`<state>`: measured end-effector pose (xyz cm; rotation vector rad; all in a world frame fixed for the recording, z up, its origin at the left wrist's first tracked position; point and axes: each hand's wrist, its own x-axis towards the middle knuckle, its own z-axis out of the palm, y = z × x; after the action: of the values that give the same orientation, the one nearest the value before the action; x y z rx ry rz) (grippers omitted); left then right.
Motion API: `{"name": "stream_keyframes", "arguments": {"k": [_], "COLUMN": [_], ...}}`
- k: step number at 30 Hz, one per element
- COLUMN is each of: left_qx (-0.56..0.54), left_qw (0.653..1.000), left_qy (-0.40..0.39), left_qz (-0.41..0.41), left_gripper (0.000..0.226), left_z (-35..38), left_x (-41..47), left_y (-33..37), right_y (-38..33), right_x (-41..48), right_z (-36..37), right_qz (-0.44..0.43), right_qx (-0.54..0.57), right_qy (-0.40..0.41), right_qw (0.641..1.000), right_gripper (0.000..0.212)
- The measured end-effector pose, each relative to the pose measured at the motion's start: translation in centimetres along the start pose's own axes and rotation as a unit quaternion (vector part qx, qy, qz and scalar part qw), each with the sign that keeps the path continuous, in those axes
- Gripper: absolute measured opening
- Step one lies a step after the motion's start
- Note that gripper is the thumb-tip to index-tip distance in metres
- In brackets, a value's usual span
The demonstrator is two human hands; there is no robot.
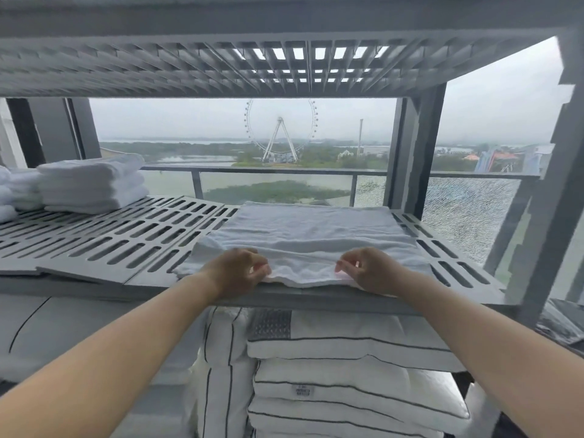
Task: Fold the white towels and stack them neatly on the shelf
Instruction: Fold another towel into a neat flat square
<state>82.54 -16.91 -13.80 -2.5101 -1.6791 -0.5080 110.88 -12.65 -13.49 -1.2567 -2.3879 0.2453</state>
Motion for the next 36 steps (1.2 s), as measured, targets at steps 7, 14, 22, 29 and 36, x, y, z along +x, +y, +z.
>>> {"name": "stream_keyframes", "arguments": {"k": [7, 14, 22, 29, 36], "left_qx": [-0.061, -0.055, -0.042, -0.054, -0.051], "left_qw": [0.996, 0.991, 0.989, 0.975, 0.982], "left_qy": [-0.020, -0.016, 0.033, 0.102, 0.101], "left_qz": [0.070, 0.124, 0.138, 0.192, 0.153], "left_gripper": [0.011, 0.017, 0.017, 0.018, 0.019], "left_z": [1.2, 2.2, 2.5, 4.9, 4.7], "left_x": [3.8, 9.1, 14.2, 13.3, 13.5], "left_y": [1.4, 1.0, -3.4, -1.7, -2.1], "right_y": [0.5, 2.0, 5.0, 6.2, 7.6], "right_x": [3.7, 9.1, 15.9, 20.0, 22.4], "right_z": [1.4, 1.0, 1.3, 2.8, 3.9], "right_qz": [-0.012, 0.010, 0.080, 0.106, 0.087], "right_qx": [0.006, 0.020, -0.021, -0.026, -0.047], "right_qy": [-0.011, 0.012, 0.031, 0.020, -0.032], "right_qw": [1.000, 1.000, 0.996, 0.994, 0.995], "right_gripper": [0.009, 0.008, 0.014, 0.013, 0.008]}}
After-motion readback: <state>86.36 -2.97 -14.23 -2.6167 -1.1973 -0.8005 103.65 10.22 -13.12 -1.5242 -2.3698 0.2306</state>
